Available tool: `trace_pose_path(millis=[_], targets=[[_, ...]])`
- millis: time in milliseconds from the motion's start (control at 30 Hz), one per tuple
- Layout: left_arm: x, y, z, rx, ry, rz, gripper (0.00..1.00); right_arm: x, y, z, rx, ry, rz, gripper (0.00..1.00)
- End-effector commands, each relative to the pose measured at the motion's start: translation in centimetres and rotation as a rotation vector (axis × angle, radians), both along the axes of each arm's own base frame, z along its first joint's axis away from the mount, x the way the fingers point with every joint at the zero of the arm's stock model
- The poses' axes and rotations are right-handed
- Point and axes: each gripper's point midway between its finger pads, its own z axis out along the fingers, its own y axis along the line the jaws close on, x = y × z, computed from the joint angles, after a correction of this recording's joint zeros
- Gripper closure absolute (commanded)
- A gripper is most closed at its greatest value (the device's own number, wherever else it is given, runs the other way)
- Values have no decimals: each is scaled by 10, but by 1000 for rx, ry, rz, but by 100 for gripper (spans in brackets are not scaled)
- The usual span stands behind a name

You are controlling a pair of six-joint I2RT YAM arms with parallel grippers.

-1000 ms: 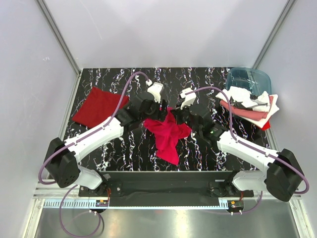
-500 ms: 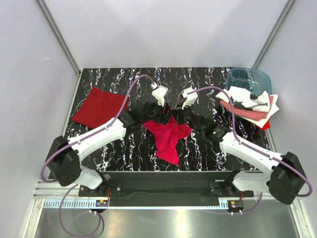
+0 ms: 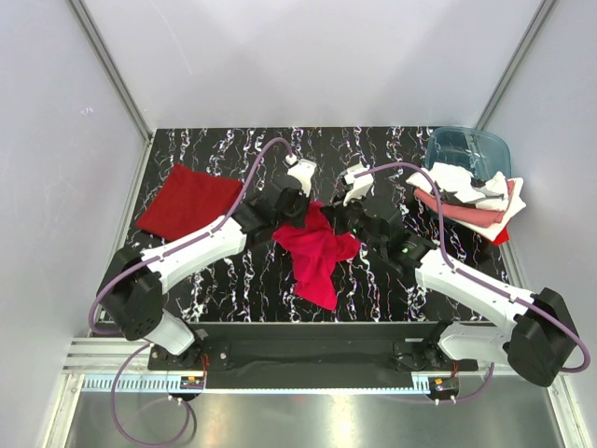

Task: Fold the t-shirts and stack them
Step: Flatten the tshirt out

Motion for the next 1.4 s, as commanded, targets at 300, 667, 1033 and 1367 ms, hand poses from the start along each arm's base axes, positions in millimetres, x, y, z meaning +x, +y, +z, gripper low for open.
trace_pose_path(millis=[300,667,1033,1367], targets=[[-7,4,51,-97,-81,-13,100,12,18,-16,-83,-19,65,64],[-14,-3,53,-102,-66,-48,100,-3,31,-11,-46,-55,178,26],[-22,-9,57,-129,-51,-81,100,-6,38,-10,-27,-61,216,19],[-28,-8,67,-161,-59,-93,99,1,39,-19,-42,-38,187,34]])
